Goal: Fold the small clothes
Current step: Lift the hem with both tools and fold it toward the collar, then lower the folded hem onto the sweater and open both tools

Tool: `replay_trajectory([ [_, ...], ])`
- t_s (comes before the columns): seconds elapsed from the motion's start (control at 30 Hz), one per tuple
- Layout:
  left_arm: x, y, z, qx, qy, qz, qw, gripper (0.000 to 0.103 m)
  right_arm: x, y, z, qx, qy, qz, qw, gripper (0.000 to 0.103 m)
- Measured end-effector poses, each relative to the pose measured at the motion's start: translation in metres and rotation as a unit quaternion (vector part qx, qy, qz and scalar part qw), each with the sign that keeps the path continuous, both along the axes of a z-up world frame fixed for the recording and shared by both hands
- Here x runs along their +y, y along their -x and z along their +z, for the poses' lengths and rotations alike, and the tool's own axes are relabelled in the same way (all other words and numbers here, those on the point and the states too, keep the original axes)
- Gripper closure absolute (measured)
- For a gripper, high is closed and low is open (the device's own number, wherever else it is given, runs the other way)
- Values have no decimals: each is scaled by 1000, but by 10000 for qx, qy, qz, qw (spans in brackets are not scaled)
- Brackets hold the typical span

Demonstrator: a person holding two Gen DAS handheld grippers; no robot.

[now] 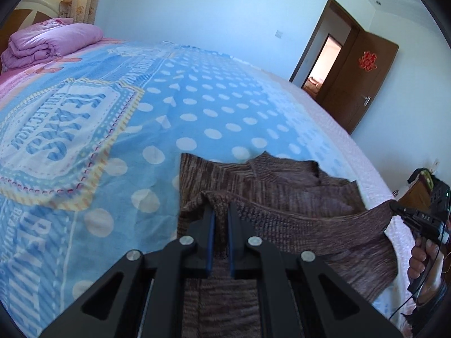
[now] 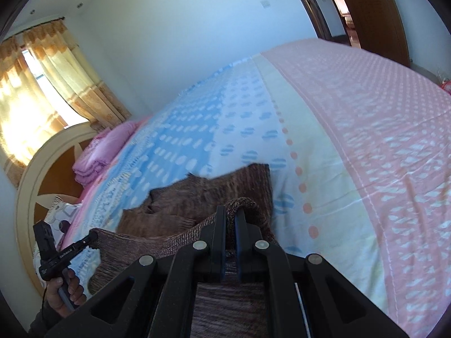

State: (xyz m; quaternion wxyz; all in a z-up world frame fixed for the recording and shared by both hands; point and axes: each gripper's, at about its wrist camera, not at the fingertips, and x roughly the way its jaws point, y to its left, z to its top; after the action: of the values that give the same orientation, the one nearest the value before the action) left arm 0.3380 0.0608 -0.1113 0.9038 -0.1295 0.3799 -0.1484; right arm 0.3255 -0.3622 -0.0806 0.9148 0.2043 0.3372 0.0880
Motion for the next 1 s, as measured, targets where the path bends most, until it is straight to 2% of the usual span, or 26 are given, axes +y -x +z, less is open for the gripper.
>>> replay_trajectory([
  [0.07,-1,-8,-2,72,-250,139,9996,88,-2,-20,-6,106,115,25,9999,97],
  [0.13,4,-6,3,22,-361,317,9988,81,-1,-25,0,75,554,-306,9980,84],
  [0.17,8,-1,6,-11,-435,420,9982,62,0,-23,5,1,643,-355,9973,53],
  [0.2,11,3,7,-67,-507,511,9974,37,1,-18,9,-92,593,-282,9978,33],
  [0.27,15,22,11,-343,-724,697,9943,18,16,-6,15,-239,588,103,9979,31],
  [0.37,7,34,3,-344,-1189,535,9909,18,60,1,0,361,1303,703,9883,31],
  [0.43,-7,37,-8,-225,-1727,410,9839,18,85,2,-15,699,1695,1057,9774,31],
  [0.5,-24,34,-19,-158,-2333,310,9718,18,118,-2,-27,818,2401,1380,9574,31],
  [0.57,-33,28,-18,-255,-2639,363,9635,18,135,-16,-27,703,2836,1356,9467,31],
  [0.63,-32,17,-15,-303,-2755,617,9589,17,139,-38,-21,558,2869,1293,9475,31],
  [0.67,-28,12,-13,-267,-2761,804,9574,17,137,-54,-12,389,2952,1022,9492,31],
  [0.7,-19,6,-11,-140,-2574,982,9612,17,133,-63,-1,211,2932,751,9529,31],
  [0.77,-5,6,-8,-5,-2160,1130,9698,17,119,-76,23,-133,2502,376,9674,31],
  [0.83,3,11,-8,34,-2014,1221,9719,17,108,-73,34,-336,2206,176,9746,31],
  [1.0,8,22,-14,3,-2209,1126,9688,17,84,-45,23,-492,2111,241,9759,31],
])
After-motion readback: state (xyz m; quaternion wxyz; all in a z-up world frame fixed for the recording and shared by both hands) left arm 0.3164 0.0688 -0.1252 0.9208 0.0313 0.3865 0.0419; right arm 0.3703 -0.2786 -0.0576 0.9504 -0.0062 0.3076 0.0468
